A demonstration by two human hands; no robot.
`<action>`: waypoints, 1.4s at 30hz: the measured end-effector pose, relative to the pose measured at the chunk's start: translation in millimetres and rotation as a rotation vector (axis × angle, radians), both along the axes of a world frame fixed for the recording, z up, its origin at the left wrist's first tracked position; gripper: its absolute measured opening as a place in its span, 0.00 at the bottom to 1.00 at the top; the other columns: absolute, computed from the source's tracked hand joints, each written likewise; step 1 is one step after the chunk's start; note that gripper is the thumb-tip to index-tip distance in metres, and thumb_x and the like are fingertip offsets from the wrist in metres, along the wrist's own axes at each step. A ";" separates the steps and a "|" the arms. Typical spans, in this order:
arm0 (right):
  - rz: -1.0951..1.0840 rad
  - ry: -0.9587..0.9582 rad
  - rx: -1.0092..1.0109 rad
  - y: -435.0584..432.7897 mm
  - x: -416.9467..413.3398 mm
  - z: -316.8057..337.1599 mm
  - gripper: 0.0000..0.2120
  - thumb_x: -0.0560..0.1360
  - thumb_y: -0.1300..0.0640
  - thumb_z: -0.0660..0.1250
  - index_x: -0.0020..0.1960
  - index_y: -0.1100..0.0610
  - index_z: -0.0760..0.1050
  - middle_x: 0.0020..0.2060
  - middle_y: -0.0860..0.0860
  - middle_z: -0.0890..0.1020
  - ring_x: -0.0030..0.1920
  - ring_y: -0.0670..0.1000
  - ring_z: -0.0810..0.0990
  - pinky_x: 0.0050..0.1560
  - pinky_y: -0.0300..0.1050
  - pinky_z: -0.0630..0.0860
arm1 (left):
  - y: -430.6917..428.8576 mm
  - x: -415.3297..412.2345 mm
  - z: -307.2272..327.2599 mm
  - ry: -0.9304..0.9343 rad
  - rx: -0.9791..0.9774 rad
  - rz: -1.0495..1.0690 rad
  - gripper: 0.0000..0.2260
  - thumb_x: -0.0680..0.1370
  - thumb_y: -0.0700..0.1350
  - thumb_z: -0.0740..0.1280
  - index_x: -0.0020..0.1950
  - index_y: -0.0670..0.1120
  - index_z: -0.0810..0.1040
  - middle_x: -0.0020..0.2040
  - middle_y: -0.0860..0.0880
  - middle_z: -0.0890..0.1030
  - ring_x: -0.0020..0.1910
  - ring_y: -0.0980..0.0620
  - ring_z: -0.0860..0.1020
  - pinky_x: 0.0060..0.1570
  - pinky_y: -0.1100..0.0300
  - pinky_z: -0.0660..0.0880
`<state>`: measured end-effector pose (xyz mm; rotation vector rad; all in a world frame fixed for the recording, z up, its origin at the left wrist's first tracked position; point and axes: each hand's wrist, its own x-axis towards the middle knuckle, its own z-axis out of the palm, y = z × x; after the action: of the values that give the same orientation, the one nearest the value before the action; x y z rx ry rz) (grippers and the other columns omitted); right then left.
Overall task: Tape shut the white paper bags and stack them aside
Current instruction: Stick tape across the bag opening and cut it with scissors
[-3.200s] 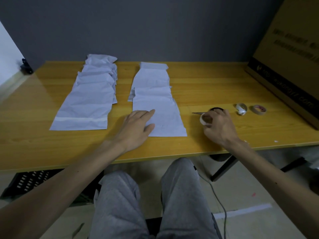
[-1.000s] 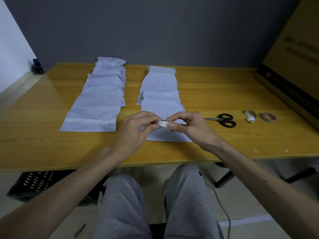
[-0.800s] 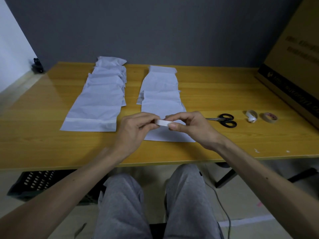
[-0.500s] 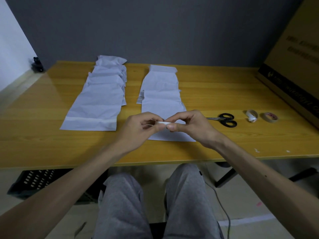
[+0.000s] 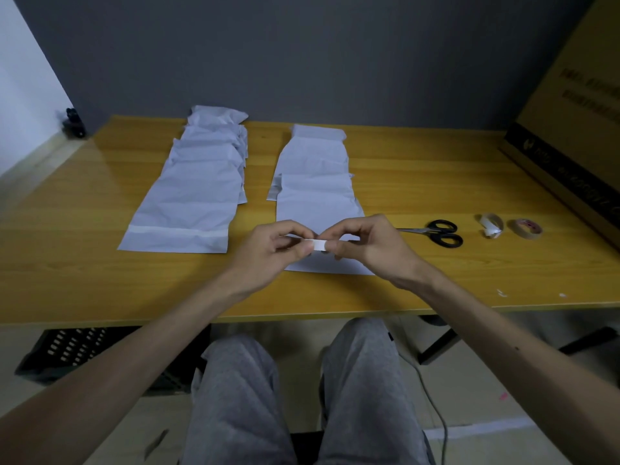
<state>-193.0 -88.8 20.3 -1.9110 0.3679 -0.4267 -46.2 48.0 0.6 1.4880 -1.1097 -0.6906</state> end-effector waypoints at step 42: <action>-0.021 -0.022 -0.190 7.9 0.5 -14.5 0.06 0.72 0.55 0.69 0.41 0.57 0.75 0.34 0.46 0.79 0.37 0.46 0.77 0.40 0.49 0.75 | -4.1 -5.6 -6.0 -0.034 0.014 -0.060 0.04 0.77 0.36 0.67 0.47 0.37 0.82 0.47 0.42 0.80 0.46 0.51 0.80 0.51 0.61 0.75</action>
<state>-192.5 -81.0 5.8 -2.0864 0.3434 -0.5118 -51.8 43.9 -5.4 1.4889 -1.1817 -0.7181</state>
